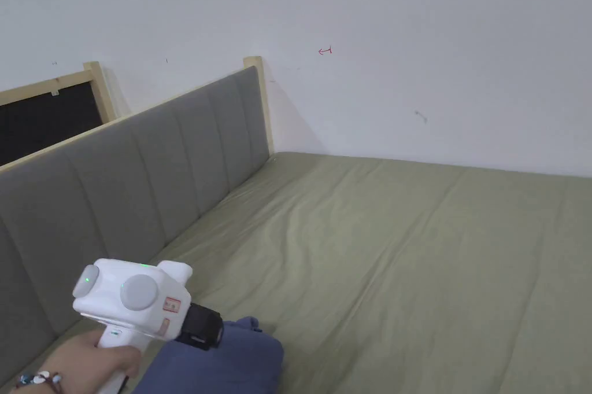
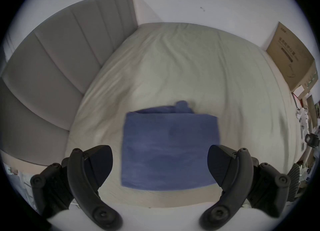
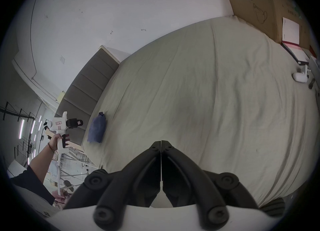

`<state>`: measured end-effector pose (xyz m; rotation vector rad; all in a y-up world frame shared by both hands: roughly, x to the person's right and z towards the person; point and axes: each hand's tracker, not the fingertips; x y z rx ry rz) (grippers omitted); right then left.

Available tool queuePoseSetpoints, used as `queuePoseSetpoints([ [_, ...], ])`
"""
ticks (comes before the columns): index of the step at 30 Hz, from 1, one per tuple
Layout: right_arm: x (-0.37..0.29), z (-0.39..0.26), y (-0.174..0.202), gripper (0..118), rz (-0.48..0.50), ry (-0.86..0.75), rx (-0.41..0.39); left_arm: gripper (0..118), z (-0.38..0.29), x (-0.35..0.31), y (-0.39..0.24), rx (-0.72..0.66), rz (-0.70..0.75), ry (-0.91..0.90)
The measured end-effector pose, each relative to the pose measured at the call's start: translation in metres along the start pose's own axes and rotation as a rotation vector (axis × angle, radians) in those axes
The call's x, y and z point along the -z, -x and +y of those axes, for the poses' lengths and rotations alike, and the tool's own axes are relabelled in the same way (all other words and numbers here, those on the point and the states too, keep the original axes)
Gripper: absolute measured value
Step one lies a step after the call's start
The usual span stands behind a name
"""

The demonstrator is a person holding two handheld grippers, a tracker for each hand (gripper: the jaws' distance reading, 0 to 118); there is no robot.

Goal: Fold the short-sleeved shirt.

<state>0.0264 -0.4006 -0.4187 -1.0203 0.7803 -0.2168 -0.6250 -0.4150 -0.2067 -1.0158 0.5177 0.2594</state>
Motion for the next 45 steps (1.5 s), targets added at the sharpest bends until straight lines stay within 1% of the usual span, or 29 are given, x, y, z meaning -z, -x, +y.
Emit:
queuePoseSetpoints([
  [1,-0.001,0.001,0.000,0,-0.010,-0.003,-0.013,112,-0.005,0.002,-0.012,-0.003,-0.008,0.008],
  [2,-0.002,0.001,0.000,0,-0.019,-0.005,-0.023,107,-0.013,0.004,-0.028,-0.032,-0.087,0.064],
  [3,-0.003,0.002,0.000,0,-0.023,-0.008,-0.029,82,-0.018,-0.003,-0.047,-0.015,-0.148,0.054],
  [5,-0.006,0.002,-0.001,0,-0.028,-0.012,-0.036,8,-0.028,-0.004,-0.086,0.031,-0.186,0.034],
  [6,-0.006,0.003,-0.001,0,-0.030,-0.012,-0.035,1,-0.030,-0.007,-0.106,0.104,-0.105,-0.020],
  [7,-0.009,0.004,0.000,0,-0.035,-0.010,-0.033,1,-0.032,-0.016,-0.130,0.130,-0.097,-0.047],
  [10,-0.018,0.007,0.006,0,-0.060,-0.007,-0.039,1,-0.033,-0.045,-0.189,0.115,-0.276,-0.150],
  [12,-0.030,0.011,0.013,0,-0.158,-0.092,-0.076,1,-0.030,-0.067,-0.227,0.066,-0.298,-0.248],
  [13,-0.037,0.015,0.018,0,-0.181,-0.136,-0.106,1,-0.028,-0.083,-0.243,0.052,-0.292,-0.330],
  [15,-0.054,0.023,0.025,0,-0.172,-0.260,-0.134,1,-0.029,-0.122,-0.275,0.035,-0.278,-0.500],
  [17,-0.070,0.030,0.031,0,-0.179,-0.389,-0.152,1,-0.033,-0.157,-0.296,0.042,-0.259,-0.738],
  [18,-0.078,0.032,0.035,0,-0.195,-0.482,-0.184,1,-0.038,-0.174,-0.304,0.037,-0.286,-0.861],
  [20,-0.089,0.030,0.041,0,-0.276,-0.666,-0.290,1,-0.042,-0.195,-0.320,0.069,-0.184,-1.045],
  [21,-0.094,0.030,0.045,0,-0.343,-0.736,-0.322,1,-0.044,-0.205,-0.330,0.078,-0.124,-1.081],
  [22,-0.099,0.029,0.049,0,-0.373,-0.796,-0.333,1,-0.046,-0.212,-0.337,0.082,-0.132,-1.103],
  [25,-0.111,0.025,0.057,0,-0.325,-0.937,-0.324,1,-0.047,-0.221,-0.351,0.044,-0.162,-1.099],
  [27,-0.114,0.025,0.067,0,-0.347,-0.959,-0.359,1,-0.058,-0.222,-0.357,0.026,-0.157,-1.111],
  [29,-0.113,0.024,0.073,0,-0.348,-0.956,-0.396,1,-0.067,-0.219,-0.353,-0.017,-0.210,-1.171],
  [30,-0.113,0.021,0.075,1,-0.360,-0.965,-0.407,1,-0.069,-0.220,-0.355,-0.017,-0.176,-1.156],
  [31,-0.111,0.017,0.077,3,-0.387,-0.981,-0.415,1,-0.070,-0.218,-0.358,-0.024,-0.141,-1.141],
  [32,-0.110,0.015,0.079,8,-0.404,-0.984,-0.417,1,-0.071,-0.218,-0.357,-0.026,-0.157,-1.132],
  [34,-0.109,0.010,0.079,38,-0.401,-0.981,-0.415,3,-0.074,-0.217,-0.355,-0.039,-0.180,-1.126],
  [35,-0.108,0.008,0.078,56,-0.400,-0.981,-0.417,10,-0.076,-0.218,-0.354,-0.042,-0.173,-1.130],
  [36,-0.108,0.008,0.077,83,-0.399,-0.977,-0.417,32,-0.078,-0.218,-0.353,-0.037,-0.163,-1.139],
  [37,-0.107,0.008,0.077,99,-0.400,-0.972,-0.419,56,-0.079,-0.218,-0.351,-0.033,-0.159,-1.149],
  [38,-0.105,0.008,0.078,109,-0.413,-0.963,-0.421,82,-0.079,-0.218,-0.349,-0.026,-0.161,-1.154],
  [39,-0.104,0.007,0.079,115,-0.428,-0.961,-0.421,107,-0.079,-0.221,-0.350,-0.022,-0.156,-1.151],
  [40,-0.105,0.007,0.078,115,-0.425,-0.964,-0.421,117,-0.078,-0.221,-0.350,-0.019,-0.151,-1.143],
  [45,-0.107,0.007,0.081,118,-0.428,-0.979,-0.421,118,-0.079,-0.225,-0.350,-0.018,-0.137,-1.144],
])
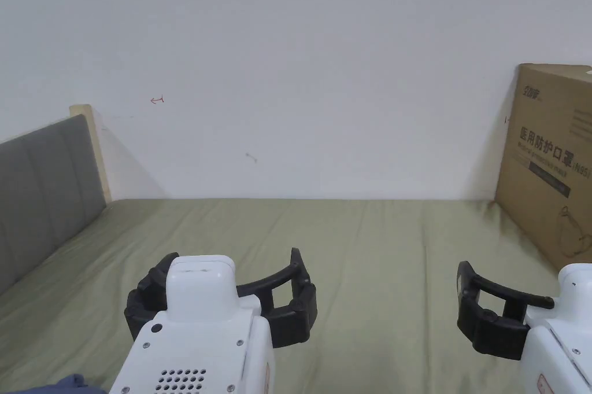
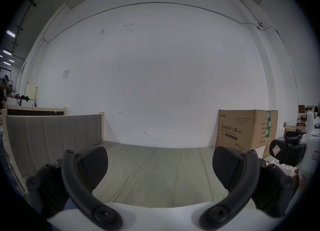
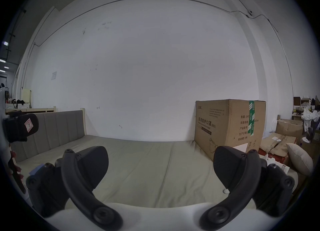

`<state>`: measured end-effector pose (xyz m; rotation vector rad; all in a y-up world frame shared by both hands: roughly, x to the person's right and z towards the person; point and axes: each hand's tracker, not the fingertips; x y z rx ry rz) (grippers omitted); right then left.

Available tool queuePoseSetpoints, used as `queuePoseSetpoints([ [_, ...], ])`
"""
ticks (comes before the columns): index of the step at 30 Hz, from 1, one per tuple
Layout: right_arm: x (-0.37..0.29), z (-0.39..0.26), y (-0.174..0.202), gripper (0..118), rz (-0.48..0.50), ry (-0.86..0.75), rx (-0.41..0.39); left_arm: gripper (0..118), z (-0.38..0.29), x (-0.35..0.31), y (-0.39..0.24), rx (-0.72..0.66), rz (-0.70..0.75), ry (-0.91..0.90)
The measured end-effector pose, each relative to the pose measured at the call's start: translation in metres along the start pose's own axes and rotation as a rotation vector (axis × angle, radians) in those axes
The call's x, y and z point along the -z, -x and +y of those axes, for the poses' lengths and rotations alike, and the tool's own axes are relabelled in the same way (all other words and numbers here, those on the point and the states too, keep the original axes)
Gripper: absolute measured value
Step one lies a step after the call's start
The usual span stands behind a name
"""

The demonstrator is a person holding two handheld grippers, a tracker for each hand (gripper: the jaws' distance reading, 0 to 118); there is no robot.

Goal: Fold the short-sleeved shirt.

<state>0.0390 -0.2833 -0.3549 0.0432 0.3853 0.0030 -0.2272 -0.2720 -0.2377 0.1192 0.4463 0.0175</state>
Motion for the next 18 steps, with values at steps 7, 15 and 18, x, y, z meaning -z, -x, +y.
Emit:
queuePoseSetpoints([
  [7,-0.002,-0.001,0.002,118,0.016,0.001,-0.009,118,-0.001,-0.001,-0.003,0.050,-0.020,0.006],
  [15,0.002,0.001,0.008,118,0.049,0.013,-0.045,118,-0.002,-0.001,-0.008,0.081,-0.071,0.007],
  [18,0.002,0.002,0.011,118,0.059,0.004,-0.048,118,-0.001,0.003,-0.012,0.091,-0.080,0.032],
])
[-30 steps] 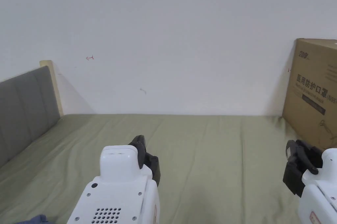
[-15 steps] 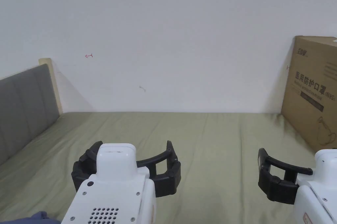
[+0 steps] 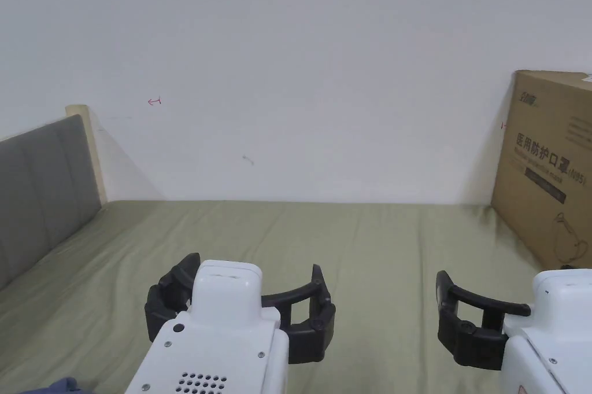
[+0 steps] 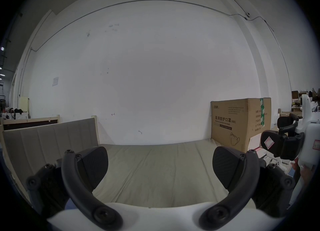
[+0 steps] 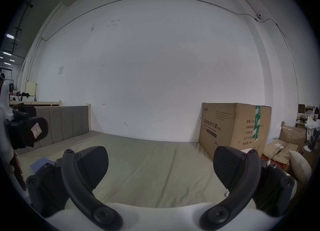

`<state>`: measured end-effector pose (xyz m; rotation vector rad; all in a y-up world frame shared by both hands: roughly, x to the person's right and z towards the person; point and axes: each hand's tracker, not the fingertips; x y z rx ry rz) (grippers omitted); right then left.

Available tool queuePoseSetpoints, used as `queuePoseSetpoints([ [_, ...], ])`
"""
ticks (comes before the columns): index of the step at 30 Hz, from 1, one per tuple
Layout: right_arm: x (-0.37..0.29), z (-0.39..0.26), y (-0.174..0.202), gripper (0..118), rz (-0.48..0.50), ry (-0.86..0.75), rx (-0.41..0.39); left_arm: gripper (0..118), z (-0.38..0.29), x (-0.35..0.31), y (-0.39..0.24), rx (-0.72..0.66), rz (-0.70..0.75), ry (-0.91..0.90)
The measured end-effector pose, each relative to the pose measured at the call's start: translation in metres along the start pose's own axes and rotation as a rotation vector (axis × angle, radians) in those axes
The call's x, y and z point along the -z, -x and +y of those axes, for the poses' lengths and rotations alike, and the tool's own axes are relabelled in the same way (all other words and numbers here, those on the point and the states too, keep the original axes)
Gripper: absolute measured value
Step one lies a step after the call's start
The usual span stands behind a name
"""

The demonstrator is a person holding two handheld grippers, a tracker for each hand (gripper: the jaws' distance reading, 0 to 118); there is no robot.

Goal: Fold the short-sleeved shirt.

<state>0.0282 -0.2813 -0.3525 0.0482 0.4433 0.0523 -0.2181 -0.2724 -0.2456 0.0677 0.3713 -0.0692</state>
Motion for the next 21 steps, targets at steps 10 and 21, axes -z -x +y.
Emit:
queuePoseSetpoints([
  [10,0.0019,0.0003,0.0009,118,0.006,0.024,0.020,118,0.0033,0.0001,0.0048,-0.047,-0.018,0.010],
  [21,0.0019,0.0002,-0.0048,118,-0.001,0.050,0.055,118,0.0083,0.0018,0.0049,-0.074,-0.005,0.026],
])
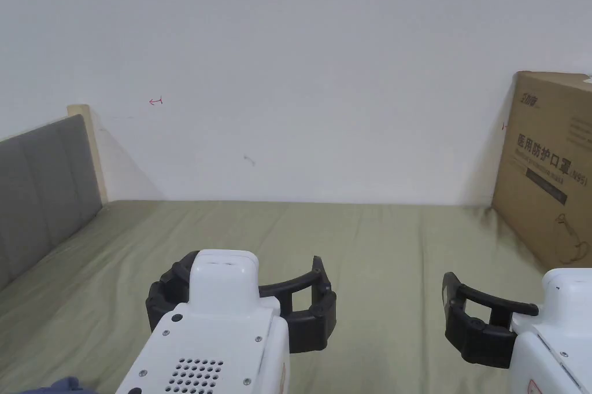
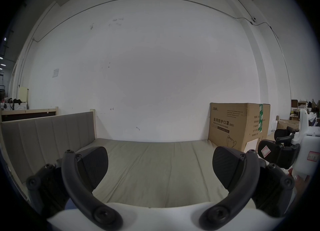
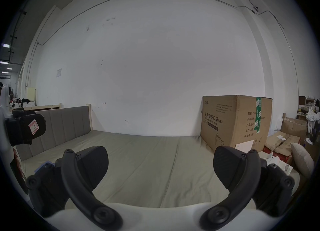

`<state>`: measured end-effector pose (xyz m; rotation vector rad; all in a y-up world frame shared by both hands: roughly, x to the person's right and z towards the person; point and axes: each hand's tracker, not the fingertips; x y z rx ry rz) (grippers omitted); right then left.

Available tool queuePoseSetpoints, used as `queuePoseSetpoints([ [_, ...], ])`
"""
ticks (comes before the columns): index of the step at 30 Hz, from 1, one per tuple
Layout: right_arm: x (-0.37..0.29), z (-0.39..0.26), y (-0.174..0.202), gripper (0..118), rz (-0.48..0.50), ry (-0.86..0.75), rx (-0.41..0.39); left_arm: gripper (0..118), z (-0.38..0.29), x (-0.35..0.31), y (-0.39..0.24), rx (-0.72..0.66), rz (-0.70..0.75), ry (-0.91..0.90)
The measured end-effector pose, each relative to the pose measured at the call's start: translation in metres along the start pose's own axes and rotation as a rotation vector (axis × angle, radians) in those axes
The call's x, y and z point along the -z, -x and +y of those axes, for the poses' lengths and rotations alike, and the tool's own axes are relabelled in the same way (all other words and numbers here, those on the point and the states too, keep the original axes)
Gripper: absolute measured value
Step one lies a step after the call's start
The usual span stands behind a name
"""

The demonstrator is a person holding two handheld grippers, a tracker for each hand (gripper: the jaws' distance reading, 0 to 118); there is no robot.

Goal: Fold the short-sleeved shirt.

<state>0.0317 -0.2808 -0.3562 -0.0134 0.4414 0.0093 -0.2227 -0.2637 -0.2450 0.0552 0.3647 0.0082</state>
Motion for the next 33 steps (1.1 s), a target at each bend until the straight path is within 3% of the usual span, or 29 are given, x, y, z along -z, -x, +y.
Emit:
queuePoseSetpoints([
  [13,0.000,-0.005,-0.003,118,-0.005,0.030,0.018,118,-0.002,0.003,-0.007,0.022,0.066,0.027],
  [33,0.009,-0.016,0.001,118,0.012,0.059,0.007,118,-0.011,0.011,-0.003,-0.031,0.025,0.090],
])
